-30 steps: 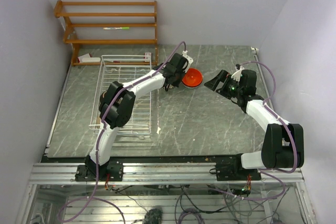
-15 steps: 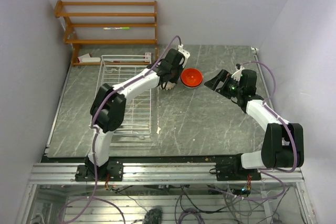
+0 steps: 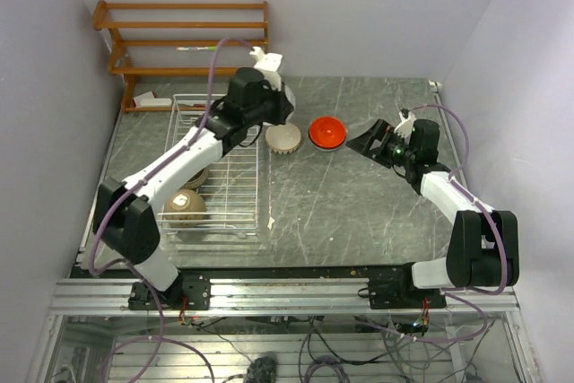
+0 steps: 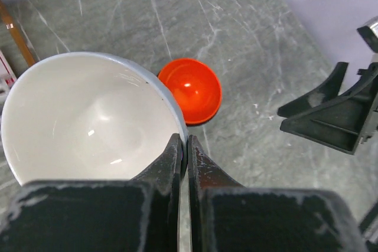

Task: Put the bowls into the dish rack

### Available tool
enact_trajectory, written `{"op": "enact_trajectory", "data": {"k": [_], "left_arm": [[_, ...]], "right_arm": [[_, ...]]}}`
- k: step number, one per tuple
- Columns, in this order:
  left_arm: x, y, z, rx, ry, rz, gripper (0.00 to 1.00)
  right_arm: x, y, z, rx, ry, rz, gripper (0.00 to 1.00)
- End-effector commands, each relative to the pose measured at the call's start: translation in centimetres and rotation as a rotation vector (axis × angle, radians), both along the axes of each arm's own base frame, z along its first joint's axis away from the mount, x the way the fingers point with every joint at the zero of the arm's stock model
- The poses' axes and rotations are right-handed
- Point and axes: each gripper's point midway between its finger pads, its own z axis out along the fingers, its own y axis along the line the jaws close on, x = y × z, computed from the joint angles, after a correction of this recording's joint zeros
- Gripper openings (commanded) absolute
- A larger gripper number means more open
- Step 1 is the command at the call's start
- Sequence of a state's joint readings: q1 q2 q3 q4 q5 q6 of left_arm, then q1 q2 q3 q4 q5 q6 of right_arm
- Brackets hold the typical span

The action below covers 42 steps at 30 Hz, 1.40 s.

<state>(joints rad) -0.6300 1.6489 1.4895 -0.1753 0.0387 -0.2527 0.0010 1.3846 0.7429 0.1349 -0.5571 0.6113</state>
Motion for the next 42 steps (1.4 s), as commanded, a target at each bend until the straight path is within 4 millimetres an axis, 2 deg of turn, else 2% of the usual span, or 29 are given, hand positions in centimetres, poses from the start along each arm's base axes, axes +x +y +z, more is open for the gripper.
{"op": "enact_trajectory", "data": {"k": [1,2,8,14,18,22,25,29,33,36,41,42], "left_arm": [[-1.6,1.0,6.3,-0.307,-0.046,-0.062,0.07],[-2.2,1.6,6.3,-0.338,-0.033,-0.068,0.07],[-5.9,4.7,11.4,-0.561,-0.058,-0.126,0.07],[-9.9,8.2,17.1,-0.775,-0.142,-0.197,0.07],[-12.5,10.0,19.9,-0.931,-0.158,-0.260,0.07],[-15.1,11.4,22.6,-1.046,-0.187,-0.331,0.07],[-17.0,12.1,24.5,-1.112,-0.209,-0.385,0.07],[-19.3,13.0,26.6,-1.202,-0.229,-0.455,0.07],[-21.4,13.7,28.3,-1.270,-0.255,-0.525,0.07],[-22.3,14.1,28.9,-1.311,-0.262,-0.561,0.07],[-23.6,14.7,29.6,-1.380,-0.255,-0.638,0.07],[-23.7,14.8,29.6,-1.392,-0.251,-0.648,0.07]], "right_arm": [[-0.4,1.4,1.8,0.070,-0.084,0.096,0.96],[-0.6,1.7,2.4,0.085,-0.105,0.115,0.96],[-1.9,3.8,6.2,0.137,-0.230,0.204,0.95],[-4.4,8.6,11.0,0.244,-0.364,0.359,0.95],[-6.4,11.1,14.3,0.363,-0.445,0.456,0.96],[-8.7,12.4,18.2,0.522,-0.540,0.553,0.98],[-10.3,12.5,20.9,0.642,-0.610,0.619,0.99],[-12.0,12.7,23.4,0.814,-0.629,0.714,0.99],[-11.9,14.5,23.9,0.877,-0.611,0.748,1.00],[-12.0,15.9,25.0,0.928,-0.632,0.752,1.00],[-12.0,18.0,28.0,1.017,-0.704,0.766,1.00],[-12.5,18.7,28.7,1.037,-0.715,0.785,1.00]]}}
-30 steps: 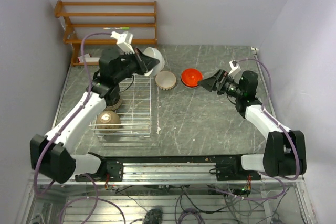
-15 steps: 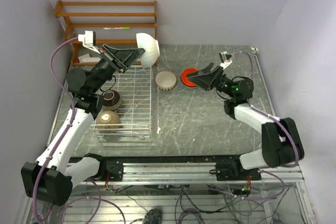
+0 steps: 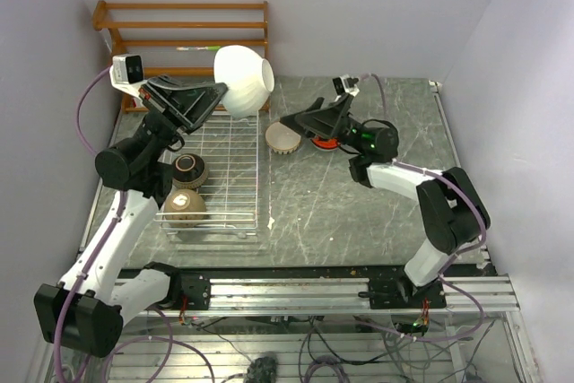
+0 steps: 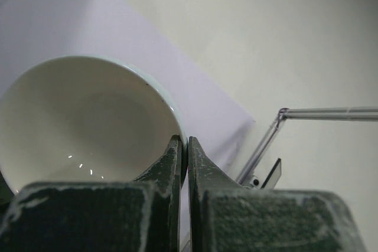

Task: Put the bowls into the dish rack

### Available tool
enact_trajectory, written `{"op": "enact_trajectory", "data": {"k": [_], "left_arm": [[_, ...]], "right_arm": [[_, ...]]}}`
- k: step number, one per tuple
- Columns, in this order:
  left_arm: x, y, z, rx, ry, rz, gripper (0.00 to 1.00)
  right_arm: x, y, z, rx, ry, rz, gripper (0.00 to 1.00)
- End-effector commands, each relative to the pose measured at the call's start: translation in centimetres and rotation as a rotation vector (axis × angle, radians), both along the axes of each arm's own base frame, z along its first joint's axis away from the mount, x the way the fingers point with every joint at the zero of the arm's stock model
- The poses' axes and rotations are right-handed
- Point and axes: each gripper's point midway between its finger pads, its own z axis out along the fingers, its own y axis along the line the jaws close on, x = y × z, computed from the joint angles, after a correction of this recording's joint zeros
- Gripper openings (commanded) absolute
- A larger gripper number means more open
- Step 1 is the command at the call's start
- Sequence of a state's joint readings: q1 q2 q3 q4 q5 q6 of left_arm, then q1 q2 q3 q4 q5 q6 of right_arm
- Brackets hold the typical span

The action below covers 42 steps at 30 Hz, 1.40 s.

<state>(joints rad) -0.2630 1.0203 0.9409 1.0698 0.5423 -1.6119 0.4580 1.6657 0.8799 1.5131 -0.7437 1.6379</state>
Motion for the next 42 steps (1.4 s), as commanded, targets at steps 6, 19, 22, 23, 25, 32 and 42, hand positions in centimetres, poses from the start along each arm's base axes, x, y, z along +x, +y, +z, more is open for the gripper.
{"op": "enact_trajectory", "data": {"k": [6,19,22,23,25,32,42], "left_arm": [[-3.3,1.4,2.2,-0.090,-0.117,-0.050,0.07],[0.5,1.6,-4.4,-0.043,0.024,0.023,0.07],[2.2,2.4,-7.4,-0.064,0.087,0.035,0.07],[2.8,2.7,-8.4,-0.065,0.105,0.041,0.07],[3.9,2.9,-10.0,-0.056,0.141,0.059,0.07],[9.9,4.2,-15.8,0.042,0.318,0.171,0.07],[17.6,5.7,-24.9,0.030,0.541,0.136,0.07]], "right_arm": [[-2.1,1.3,8.4,0.217,-0.311,0.009,1.00],[1.5,3.1,3.0,-0.277,-0.266,-0.244,1.00],[1.5,2.8,1.9,-0.324,-0.264,-0.266,1.00],[1.4,2.8,1.6,-0.334,-0.263,-0.266,1.00],[1.3,2.7,1.2,-0.354,-0.265,-0.267,1.00],[1.3,2.7,-0.5,-0.390,-0.248,-0.260,1.00],[2.3,1.9,-2.1,-0.430,-0.230,-0.286,1.00]]}}
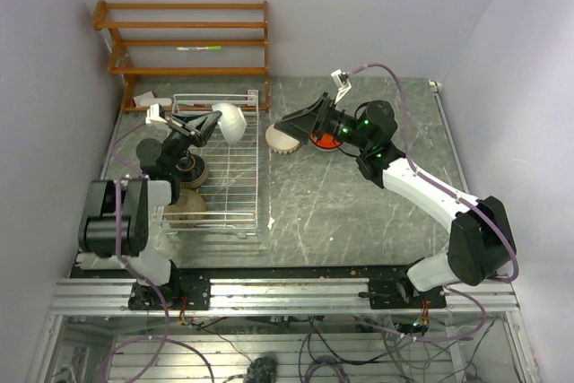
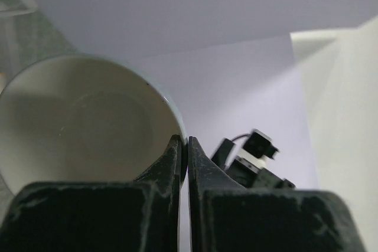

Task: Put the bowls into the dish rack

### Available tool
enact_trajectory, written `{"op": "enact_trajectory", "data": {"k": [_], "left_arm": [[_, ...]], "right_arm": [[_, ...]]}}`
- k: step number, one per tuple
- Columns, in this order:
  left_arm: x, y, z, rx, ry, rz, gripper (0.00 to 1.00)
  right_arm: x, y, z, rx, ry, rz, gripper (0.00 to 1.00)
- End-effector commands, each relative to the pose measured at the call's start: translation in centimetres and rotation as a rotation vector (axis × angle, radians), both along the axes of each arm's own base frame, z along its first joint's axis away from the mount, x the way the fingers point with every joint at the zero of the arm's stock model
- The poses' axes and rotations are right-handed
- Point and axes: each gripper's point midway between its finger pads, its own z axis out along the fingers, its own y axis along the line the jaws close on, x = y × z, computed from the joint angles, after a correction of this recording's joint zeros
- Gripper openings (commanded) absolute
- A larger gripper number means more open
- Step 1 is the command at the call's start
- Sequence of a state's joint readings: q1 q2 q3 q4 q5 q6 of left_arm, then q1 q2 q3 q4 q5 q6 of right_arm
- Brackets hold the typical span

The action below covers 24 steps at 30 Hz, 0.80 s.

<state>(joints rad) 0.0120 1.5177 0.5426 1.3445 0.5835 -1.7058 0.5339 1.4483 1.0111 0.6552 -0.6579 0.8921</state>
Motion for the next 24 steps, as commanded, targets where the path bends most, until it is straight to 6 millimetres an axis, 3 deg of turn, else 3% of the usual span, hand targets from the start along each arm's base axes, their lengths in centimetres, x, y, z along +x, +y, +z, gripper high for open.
{"op": "enact_trajectory", "data": {"k": [1,9,18,24], "left_arm": [[0.5,-0.1,1.0,-0.024,-0.118,-0.045,0.07],[4.0,-0.6,-3.4,0.018,-0.006,-0.073,0.07],[5.5,-1.1,-8.8,0.122,0.152,-0.090,0.07],[5.9,-1.1,-10.4,0.194,0.212,-0.088,0.07]], "right_arm": [[0.5,-0.8,0.0,-0.018,-0.028,-0.034,1.00],[1.4,-1.1,-2.2,-0.060,0.001,-0.041,1.00],[4.0,-0.1,-5.0,-0.160,0.042,-0.058,1.00],[5.3,0.2,-6.2,-0.211,0.042,-0.077,1.00]]}}
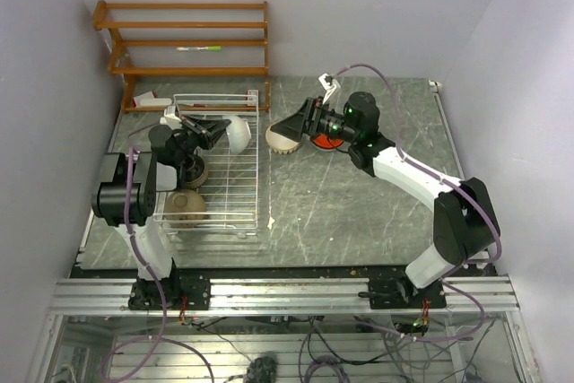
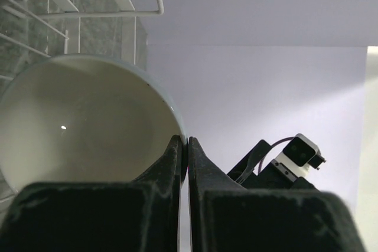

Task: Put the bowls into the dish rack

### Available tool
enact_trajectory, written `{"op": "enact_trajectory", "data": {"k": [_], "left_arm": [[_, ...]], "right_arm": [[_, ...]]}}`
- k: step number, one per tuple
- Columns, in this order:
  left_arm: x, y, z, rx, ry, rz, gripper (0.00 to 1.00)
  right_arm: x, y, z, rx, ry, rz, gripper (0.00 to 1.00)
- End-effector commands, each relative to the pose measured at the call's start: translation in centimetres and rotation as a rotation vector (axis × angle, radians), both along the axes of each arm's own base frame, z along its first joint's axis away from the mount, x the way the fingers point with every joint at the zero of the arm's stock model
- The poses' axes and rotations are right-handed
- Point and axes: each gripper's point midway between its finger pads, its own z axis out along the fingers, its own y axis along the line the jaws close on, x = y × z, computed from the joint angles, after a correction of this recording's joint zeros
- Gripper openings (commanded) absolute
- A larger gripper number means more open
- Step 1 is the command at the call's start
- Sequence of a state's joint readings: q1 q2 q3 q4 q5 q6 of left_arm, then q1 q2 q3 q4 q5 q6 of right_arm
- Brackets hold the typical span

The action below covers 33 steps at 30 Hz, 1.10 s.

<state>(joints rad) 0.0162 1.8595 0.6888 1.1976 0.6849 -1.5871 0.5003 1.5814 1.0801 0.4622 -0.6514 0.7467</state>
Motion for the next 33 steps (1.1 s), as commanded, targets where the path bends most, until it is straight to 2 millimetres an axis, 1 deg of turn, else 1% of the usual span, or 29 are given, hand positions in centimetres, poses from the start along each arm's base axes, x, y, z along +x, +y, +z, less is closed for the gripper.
{"op": "enact_trajectory", "data": {"k": [1,3,5,9,11,13,14,15,16,19,20,24,27,29,33], "left_arm": [[0.5,-0.1,0.8,0.098,-0.048,-0.025,0.07],[0.6,0.0,0.3,0.148,-0.022,-0.022,0.07],[0.6,0.2,-0.1,0.204,-0.010,-0.017,0.07],[0.3,0.4,-0.6,0.240,0.018,-0.015,0.07],[0.1,0.3,-0.6,0.217,0.012,-0.017,0.07],[-0.2,0.3,-0.4,0.172,0.000,-0.019,0.07],[-0.3,0.3,0.1,0.140,-0.029,-0.018,0.07],[-0.4,0.3,0.2,0.110,-0.033,-0.020,0.07],[-0.5,0.2,0.4,0.077,-0.044,-0.023,0.07],[-0.7,0.1,0.7,0.004,-0.058,-0.035,0.07],[-0.8,0.1,0.5,-0.008,-0.055,-0.036,0.07],[-0.9,0.0,0.5,-0.013,-0.056,-0.042,0.07],[-0.9,0.0,0.6,-0.010,-0.057,-0.046,0.07],[-1.0,0.0,0.7,-0.008,-0.058,-0.047,0.07],[-1.0,0.1,0.7,-0.016,-0.059,-0.047,0.07]], "right_arm": [[1.4,0.1,0.4,-0.041,-0.047,-0.020,1.00],[1.9,0.4,0.1,-0.057,-0.049,-0.015,1.00],[2.5,0.8,-0.6,-0.084,-0.042,-0.004,1.00],[3.2,2.8,-2.3,-0.150,-0.034,0.040,1.00],[3.3,3.8,-3.2,-0.179,-0.030,0.067,1.00],[3.0,5.0,-4.4,-0.215,-0.031,0.102,1.00],[2.9,5.6,-4.8,-0.236,-0.034,0.112,1.00],[2.8,6.2,-5.1,-0.259,-0.038,0.113,1.00],[2.7,6.6,-5.9,-0.288,-0.036,0.105,1.00],[2.4,7.6,-6.5,-0.333,-0.044,0.072,1.00],[2.3,8.0,-6.7,-0.342,-0.043,0.064,1.00],[3.5,8.9,-7.7,-0.419,-0.052,-0.001,1.00],[4.6,9.5,-9.0,-0.494,-0.052,-0.035,1.00],[5.4,9.6,-10.4,-0.563,-0.055,-0.072,1.00],[6.7,9.6,-11.7,-0.652,-0.073,-0.147,1.00]]}}
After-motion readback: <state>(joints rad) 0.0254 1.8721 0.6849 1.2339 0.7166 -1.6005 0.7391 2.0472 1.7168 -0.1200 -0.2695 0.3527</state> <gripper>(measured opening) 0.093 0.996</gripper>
